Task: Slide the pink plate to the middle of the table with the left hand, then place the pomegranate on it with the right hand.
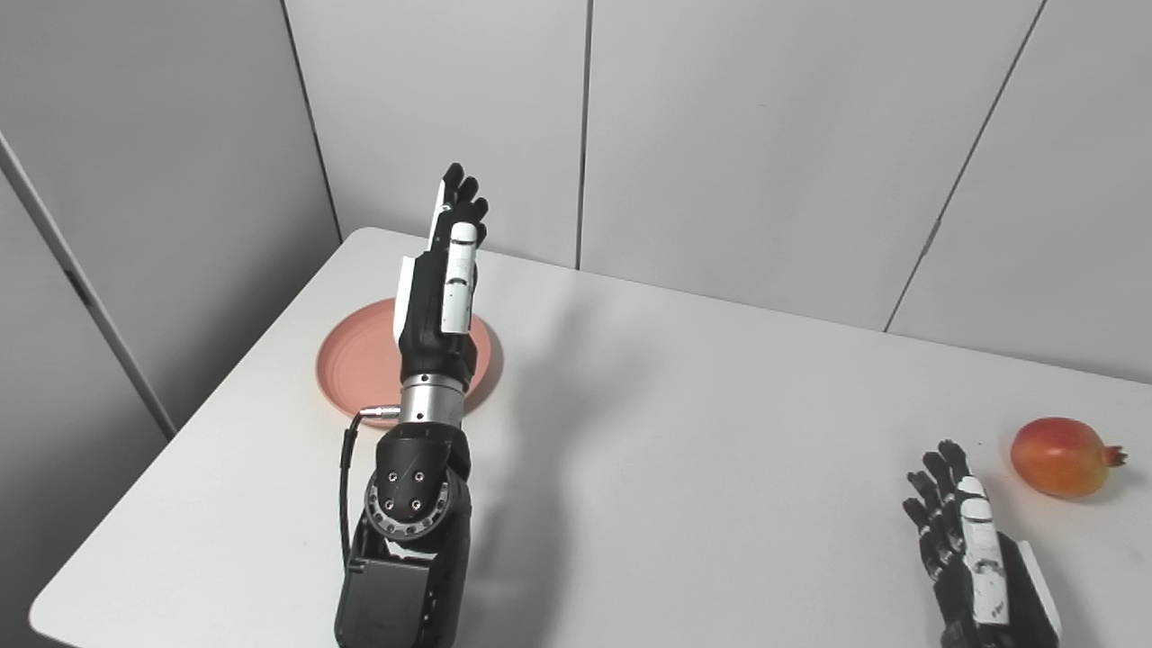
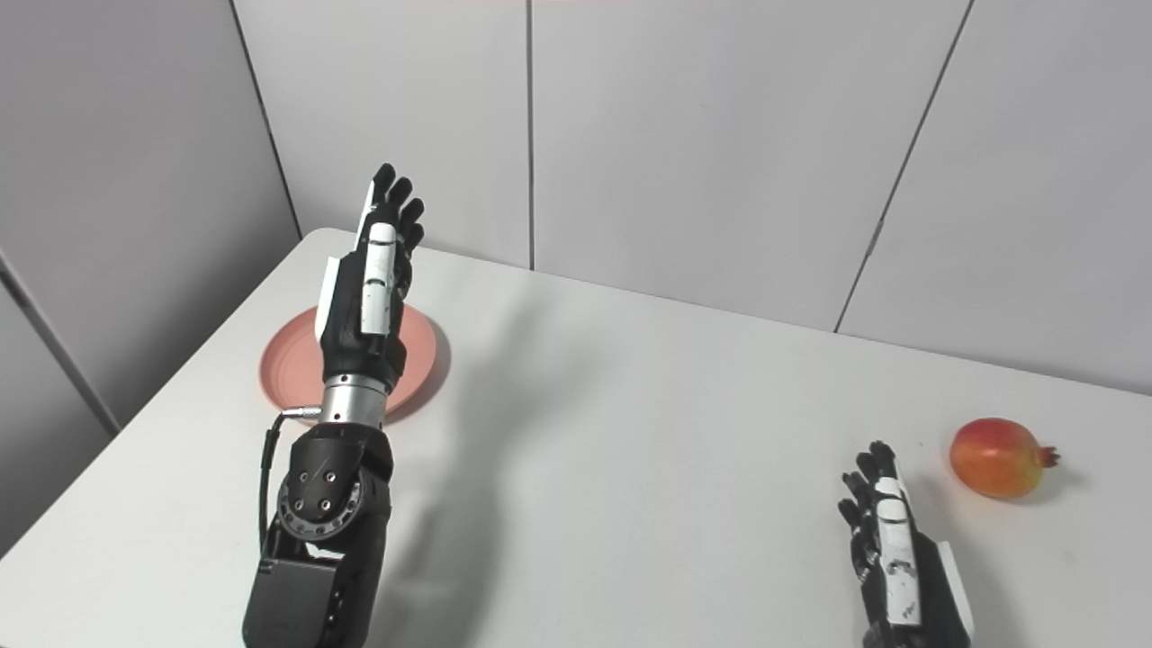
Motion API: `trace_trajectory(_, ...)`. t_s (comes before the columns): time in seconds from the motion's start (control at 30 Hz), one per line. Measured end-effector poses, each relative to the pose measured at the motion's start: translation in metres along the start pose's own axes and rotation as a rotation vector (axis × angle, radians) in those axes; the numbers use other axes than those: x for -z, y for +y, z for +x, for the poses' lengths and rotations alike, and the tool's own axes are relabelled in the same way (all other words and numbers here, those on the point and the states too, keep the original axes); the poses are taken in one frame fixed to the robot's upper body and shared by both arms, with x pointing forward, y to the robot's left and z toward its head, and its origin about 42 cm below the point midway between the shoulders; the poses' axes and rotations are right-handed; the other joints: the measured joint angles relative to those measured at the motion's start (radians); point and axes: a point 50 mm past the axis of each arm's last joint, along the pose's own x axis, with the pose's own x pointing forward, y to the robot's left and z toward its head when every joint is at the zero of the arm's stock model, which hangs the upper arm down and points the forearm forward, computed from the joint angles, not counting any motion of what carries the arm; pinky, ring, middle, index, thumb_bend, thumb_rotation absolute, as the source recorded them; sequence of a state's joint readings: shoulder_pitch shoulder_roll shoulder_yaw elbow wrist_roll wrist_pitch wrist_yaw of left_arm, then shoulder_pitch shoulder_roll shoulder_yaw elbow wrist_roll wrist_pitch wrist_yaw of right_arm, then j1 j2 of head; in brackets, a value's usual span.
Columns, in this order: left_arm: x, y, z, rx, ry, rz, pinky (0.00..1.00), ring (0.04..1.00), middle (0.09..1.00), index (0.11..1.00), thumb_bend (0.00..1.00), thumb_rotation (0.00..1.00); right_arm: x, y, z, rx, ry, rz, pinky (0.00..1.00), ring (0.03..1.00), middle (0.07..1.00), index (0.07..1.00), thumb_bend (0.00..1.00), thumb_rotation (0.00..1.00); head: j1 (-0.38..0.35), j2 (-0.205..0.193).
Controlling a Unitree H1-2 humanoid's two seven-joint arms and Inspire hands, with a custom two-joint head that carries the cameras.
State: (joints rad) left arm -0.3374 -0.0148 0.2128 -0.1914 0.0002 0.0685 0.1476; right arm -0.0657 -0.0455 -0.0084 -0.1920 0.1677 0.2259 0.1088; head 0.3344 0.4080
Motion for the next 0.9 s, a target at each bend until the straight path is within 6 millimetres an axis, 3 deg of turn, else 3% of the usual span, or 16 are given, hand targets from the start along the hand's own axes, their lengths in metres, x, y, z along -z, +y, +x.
trace_trajectory(0.9, -0.007, 0.081, 0.018, -0.272, -0.041, 0.044, 0.96, 0.937, 0.946, 0.930, 0.44, 1.00, -0.001, -0.004, -0.001, -0.003, 0.001, -0.005, 1.00, 1.000, 1.000, 1.000, 0.15, 1.00, 0.018, -0.008)
